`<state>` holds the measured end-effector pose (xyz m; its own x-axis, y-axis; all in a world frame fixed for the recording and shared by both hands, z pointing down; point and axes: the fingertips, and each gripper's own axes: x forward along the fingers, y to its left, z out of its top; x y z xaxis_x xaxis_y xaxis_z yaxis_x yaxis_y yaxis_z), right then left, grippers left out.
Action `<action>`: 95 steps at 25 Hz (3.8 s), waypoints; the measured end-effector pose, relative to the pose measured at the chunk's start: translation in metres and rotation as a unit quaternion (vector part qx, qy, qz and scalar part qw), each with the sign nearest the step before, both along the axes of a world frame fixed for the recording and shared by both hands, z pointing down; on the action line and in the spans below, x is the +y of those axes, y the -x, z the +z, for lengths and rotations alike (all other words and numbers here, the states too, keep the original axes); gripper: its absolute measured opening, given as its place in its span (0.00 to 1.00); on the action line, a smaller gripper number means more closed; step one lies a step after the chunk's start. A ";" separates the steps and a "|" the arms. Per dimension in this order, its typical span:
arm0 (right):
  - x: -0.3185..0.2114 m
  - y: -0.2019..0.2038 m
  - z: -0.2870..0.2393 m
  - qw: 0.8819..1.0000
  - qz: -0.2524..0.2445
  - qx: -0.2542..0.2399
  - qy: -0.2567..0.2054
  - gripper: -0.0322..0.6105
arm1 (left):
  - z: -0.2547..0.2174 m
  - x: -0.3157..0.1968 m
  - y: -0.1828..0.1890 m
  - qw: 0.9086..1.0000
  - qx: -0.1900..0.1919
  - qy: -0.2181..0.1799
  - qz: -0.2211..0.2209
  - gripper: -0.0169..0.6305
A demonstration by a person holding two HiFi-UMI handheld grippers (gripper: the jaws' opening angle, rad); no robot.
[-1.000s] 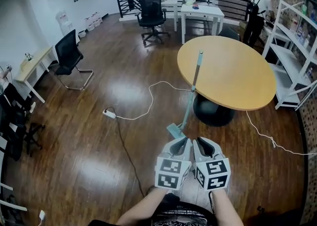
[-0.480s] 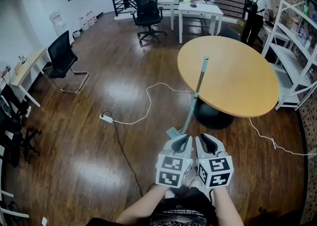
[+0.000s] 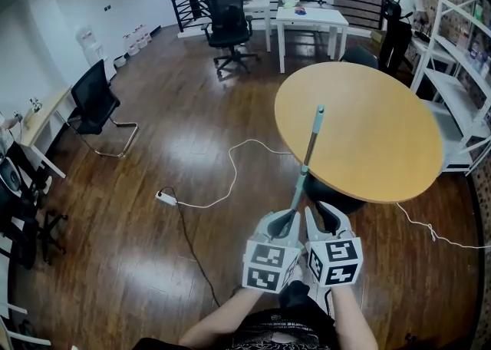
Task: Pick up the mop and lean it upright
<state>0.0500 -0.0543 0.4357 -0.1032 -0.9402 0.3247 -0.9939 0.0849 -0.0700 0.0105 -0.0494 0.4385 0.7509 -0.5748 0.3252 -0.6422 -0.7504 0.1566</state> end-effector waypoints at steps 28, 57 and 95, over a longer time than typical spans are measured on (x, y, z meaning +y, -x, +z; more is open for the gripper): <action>-0.214 -0.114 0.071 0.997 -0.029 -0.018 0.064 0.37 | 0.017 -0.160 -0.083 0.996 -0.038 0.015 -0.077 0.03; -0.208 -0.045 0.032 0.994 -0.108 0.001 0.034 0.21 | 0.023 -0.188 -0.036 0.992 -0.023 0.027 -0.125 0.03; -0.198 -0.036 -0.026 0.993 -0.115 0.015 -0.022 0.21 | 0.016 -0.192 -0.021 0.990 -0.013 0.021 -0.138 0.03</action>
